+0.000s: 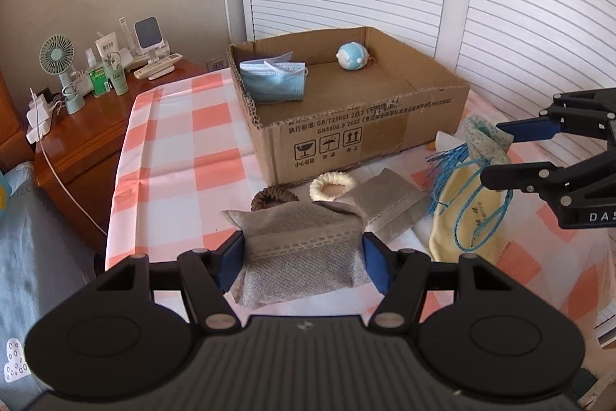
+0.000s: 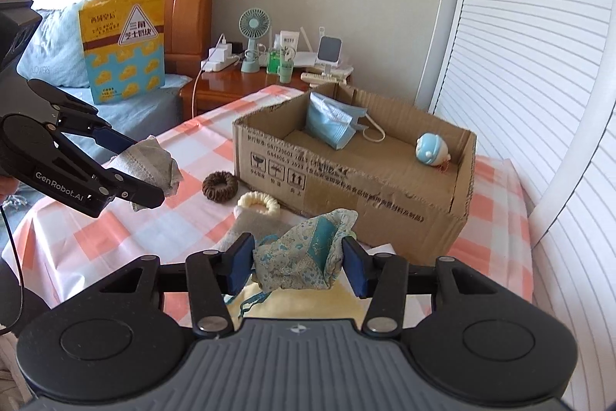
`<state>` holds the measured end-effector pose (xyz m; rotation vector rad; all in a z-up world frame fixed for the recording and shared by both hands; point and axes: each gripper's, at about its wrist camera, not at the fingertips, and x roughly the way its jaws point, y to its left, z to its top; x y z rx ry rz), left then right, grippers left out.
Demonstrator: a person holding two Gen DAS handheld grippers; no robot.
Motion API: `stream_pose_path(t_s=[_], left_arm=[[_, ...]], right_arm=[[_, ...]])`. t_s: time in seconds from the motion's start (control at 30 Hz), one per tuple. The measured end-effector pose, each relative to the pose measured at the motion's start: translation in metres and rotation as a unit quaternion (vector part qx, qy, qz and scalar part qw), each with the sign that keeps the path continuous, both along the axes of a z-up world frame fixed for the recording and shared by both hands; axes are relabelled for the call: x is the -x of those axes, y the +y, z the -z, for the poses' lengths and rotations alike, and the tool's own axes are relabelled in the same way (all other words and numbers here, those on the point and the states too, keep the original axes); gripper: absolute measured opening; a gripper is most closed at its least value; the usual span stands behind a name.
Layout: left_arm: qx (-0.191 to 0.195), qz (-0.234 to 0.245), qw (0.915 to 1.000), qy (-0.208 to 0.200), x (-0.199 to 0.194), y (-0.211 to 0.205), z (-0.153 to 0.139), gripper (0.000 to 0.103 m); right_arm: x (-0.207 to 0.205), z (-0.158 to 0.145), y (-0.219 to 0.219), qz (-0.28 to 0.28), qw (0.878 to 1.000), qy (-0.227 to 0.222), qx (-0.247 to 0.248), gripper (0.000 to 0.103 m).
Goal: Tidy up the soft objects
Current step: 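Lift the grey sachet with the left gripper while the right gripper grasps the floral pouch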
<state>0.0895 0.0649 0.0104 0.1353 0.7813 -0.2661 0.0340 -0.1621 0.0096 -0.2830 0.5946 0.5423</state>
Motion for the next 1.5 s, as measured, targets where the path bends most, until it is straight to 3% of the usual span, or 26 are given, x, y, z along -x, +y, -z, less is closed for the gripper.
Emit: stream_pose_path(t_s=[0.3, 0.37, 0.57, 0.83, 1.07, 1.13, 1.17, 1.4, 1.5], left_arm=[[0.007, 0.044, 0.9986, -0.029, -0.013, -0.013, -0.037, 0.064], [0.003, 0.046, 0.9982, -0.039, -0.020, -0.018, -0.042, 0.064], [0.002, 0.055, 0.9974, -0.047, -0.028, -0.026, -0.044, 0.064], [-0.005, 0.051, 0.9985, -0.022, -0.034, -0.021, -0.030, 0.064], [-0.007, 0.052, 0.9985, -0.014, -0.039, -0.019, -0.027, 0.064], [-0.006, 0.055, 0.9984, -0.012, -0.041, -0.020, -0.026, 0.064], [-0.007, 0.056, 0.9983, -0.012, -0.041, -0.021, -0.026, 0.064], [-0.010, 0.065, 0.9978, -0.009, -0.043, -0.024, -0.024, 0.064], [-0.011, 0.068, 0.9976, -0.010, -0.042, -0.025, -0.025, 0.064]], right_arm=[[-0.009, -0.034, -0.008, -0.002, 0.999, -0.043, 0.004, 0.055], [-0.015, -0.033, -0.011, -0.001, 0.999, -0.036, 0.000, 0.057], [-0.024, -0.001, -0.015, 0.004, 1.000, 0.017, -0.016, 0.086], [-0.041, 0.051, -0.016, 0.030, 0.997, 0.074, 0.003, 0.087], [-0.058, 0.070, -0.022, 0.035, 0.995, 0.096, -0.001, 0.087], [-0.059, 0.073, -0.021, 0.032, 0.995, 0.099, -0.001, 0.084], [-0.059, 0.073, -0.020, 0.031, 0.995, 0.098, 0.003, 0.077], [-0.052, 0.056, -0.022, 0.030, 0.996, 0.080, -0.001, 0.055], [-0.051, 0.053, -0.022, 0.032, 0.997, 0.076, 0.006, 0.050]])
